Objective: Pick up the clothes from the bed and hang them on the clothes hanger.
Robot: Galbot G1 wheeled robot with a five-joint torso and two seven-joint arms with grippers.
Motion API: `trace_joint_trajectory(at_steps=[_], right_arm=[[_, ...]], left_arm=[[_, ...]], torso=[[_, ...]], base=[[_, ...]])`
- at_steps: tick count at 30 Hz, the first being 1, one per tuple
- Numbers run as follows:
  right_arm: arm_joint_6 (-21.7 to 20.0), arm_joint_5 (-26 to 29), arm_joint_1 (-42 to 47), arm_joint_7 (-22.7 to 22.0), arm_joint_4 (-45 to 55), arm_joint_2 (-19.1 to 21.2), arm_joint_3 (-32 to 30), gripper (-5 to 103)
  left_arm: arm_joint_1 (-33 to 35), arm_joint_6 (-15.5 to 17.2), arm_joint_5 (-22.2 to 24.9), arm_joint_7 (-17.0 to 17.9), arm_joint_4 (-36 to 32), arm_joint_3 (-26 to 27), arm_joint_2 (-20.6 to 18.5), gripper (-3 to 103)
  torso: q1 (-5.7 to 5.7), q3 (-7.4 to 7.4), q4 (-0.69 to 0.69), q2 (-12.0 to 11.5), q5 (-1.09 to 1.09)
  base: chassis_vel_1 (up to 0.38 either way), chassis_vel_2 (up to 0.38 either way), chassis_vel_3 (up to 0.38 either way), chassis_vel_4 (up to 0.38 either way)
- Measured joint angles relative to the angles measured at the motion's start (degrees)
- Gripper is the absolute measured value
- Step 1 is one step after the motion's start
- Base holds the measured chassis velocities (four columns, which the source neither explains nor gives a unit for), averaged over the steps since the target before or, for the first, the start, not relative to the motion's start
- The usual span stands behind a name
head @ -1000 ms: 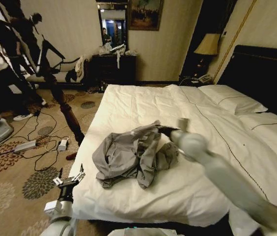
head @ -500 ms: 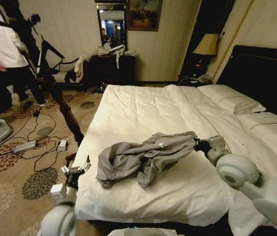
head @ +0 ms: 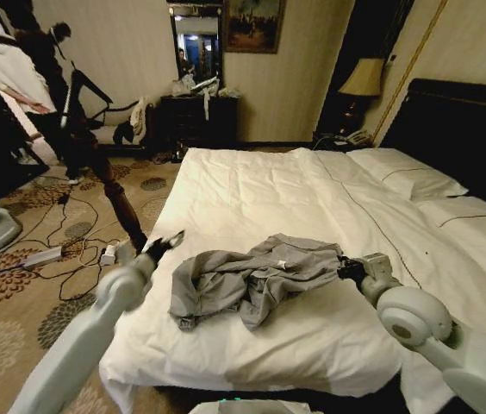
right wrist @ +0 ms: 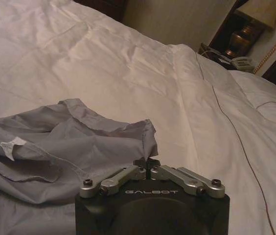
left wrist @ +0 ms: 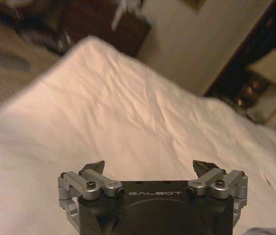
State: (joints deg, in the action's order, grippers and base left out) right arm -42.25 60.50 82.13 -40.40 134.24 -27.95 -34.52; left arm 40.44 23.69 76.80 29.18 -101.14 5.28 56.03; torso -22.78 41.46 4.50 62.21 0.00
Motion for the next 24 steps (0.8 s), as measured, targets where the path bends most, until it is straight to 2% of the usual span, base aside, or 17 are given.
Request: trace_joint_trajectory(at_steps=[2, 5, 6, 8, 11, 13, 16, 20, 24], right_arm=[[0.0, 0.1, 0.2, -0.5, -0.3, 0.0, -0.5, 0], [0.0, 0.3, 0.3, -0.6, -0.6, 0.0, -1.0, 0], [0.0, 0.7, 0.4, -0.9, -0.8, 0.1, -1.7, 0], [0.0, 1.0, 0.4, -1.0, -0.9, 0.1, -2.0, 0], [0.1, 1.5, 0.0, -1.6, -1.3, 0.3, -2.3, 0], [0.1, 1.6, -0.1, -1.8, -1.4, 0.4, -2.2, 0], [0.1, 1.7, -0.5, -2.0, -1.6, 0.5, -2.0, 0], [0.1, 1.7, -0.7, -2.3, -1.7, 0.2, -1.4, 0], [0.1, 1.7, -0.8, -2.4, -1.7, -0.1, -0.8, 0]], left_arm=[[-4.2, 0.6, 0.9, 0.5, 3.9, -6.1, 2.2, 100], [-4.3, 1.0, 1.0, 0.6, 4.2, -9.1, 3.0, 100], [-3.0, 1.1, 0.7, 0.8, 4.3, -11.7, 3.5, 100], [-2.1, 1.2, 0.3, 1.0, 4.4, -13.0, 3.6, 100], [2.8, 1.1, -1.5, 2.0, 3.3, -17.5, 3.8, 100], [4.1, 1.1, -1.7, 2.2, 1.9, -18.1, 3.7, 100], [9.0, 1.6, -2.1, 3.4, -5.6, -20.0, 1.8, 100], [12.2, 2.2, -3.3, 4.2, -8.5, -20.4, 0.5, 100], [14.0, 2.3, -4.3, 4.2, -10.4, -17.6, 0.4, 100]], torso=[[-0.02, 0.01, -0.01, 0.0, 0.02], [-0.01, 0.0, -0.03, 0.0, 0.03], [0.0, 0.0, -0.04, 0.0, 0.03], [0.01, -0.01, -0.05, 0.0, 0.02], [0.02, 0.0, -0.06, 0.0, 0.0], [0.01, 0.0, -0.06, 0.0, 0.0], [0.03, -0.02, -0.05, 0.0, 0.01], [0.03, -0.02, -0.05, 0.0, 0.01], [0.02, -0.02, -0.05, 0.0, 0.0]], base=[[0.0, 0.0, 0.0, 0.0], [0.0, 0.0, 0.0, 0.0], [0.0, 0.0, 0.0, 0.0], [0.0, 0.0, 0.0, 0.0], [0.0, 0.0, 0.0, 0.0], [0.0, 0.0, 0.0, 0.0], [0.0, 0.0, 0.0, 0.0], [0.0, 0.0, 0.0, 0.0], [0.0, 0.0, 0.0, 0.0]])
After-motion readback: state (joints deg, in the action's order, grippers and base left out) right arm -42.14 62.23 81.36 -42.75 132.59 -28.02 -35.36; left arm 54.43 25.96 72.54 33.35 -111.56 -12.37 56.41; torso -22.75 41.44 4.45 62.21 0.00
